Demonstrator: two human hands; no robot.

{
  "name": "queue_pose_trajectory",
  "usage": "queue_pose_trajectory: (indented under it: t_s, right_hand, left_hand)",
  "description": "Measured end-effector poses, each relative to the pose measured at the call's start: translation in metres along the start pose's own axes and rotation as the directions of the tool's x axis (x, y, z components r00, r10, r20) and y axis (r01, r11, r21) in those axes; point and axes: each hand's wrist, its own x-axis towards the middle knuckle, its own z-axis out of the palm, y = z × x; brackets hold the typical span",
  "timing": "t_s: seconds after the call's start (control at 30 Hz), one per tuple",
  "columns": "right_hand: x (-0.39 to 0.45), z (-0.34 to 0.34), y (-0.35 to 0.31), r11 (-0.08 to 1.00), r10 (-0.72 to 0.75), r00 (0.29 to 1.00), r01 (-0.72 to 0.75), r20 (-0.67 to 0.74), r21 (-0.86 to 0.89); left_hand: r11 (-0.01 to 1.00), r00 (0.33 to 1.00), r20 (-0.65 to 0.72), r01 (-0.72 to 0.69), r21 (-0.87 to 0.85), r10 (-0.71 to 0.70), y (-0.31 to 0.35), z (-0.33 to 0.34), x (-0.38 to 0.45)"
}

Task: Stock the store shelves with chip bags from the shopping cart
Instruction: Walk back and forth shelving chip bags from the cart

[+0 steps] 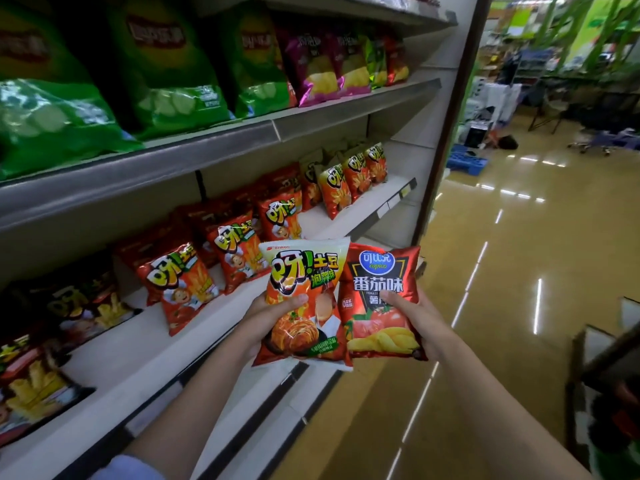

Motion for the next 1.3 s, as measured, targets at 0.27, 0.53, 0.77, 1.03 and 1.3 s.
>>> queue_pose_trajectory:
  t_s: [0.27, 0.53, 0.77, 1.03, 1.3]
  right_hand:
    - [0.102, -0.107, -0.056, 0.999, -0.029, 1.0, 0.029, 0.008, -0.038]
    - [0.184, -0.166, -0.074, 0.999, -0.004, 0.999, 0.006, 0.035, -0.037]
    - [0.266, -0.194, -0.076, 0.999, 0.029, 0.999, -0.027, 0.034, -0.04]
    - [0.415, -0.199, -0.125, 0.987, 0.001, 0.993, 0.018, 0.117, -0.157]
    - [0.525, -0.187, -0.154, 0.976, -0.003, 0.981, 0.045, 0.193, -0.213]
  left_hand:
    - [0.999, 0.999, -0.018, -0.048, 0.018, 0.049, 0.038, 0.106, 0.102]
    - [0.999, 0.999, -0.038, -0.035, 0.022, 0.036, 0.057, 0.162, 0.178]
    - [1.0, 0.999, -0.049, -0.001, 0.027, 0.003, 0.064, 0.189, 0.263]
    - [0.992, 0.991, -0.134, -0.039, -0.119, 0.023, 0.08, 0.194, 0.393]
    - [0.984, 0.973, -0.229, -0.058, -0.169, 0.018, 0.1, 0.187, 0.475]
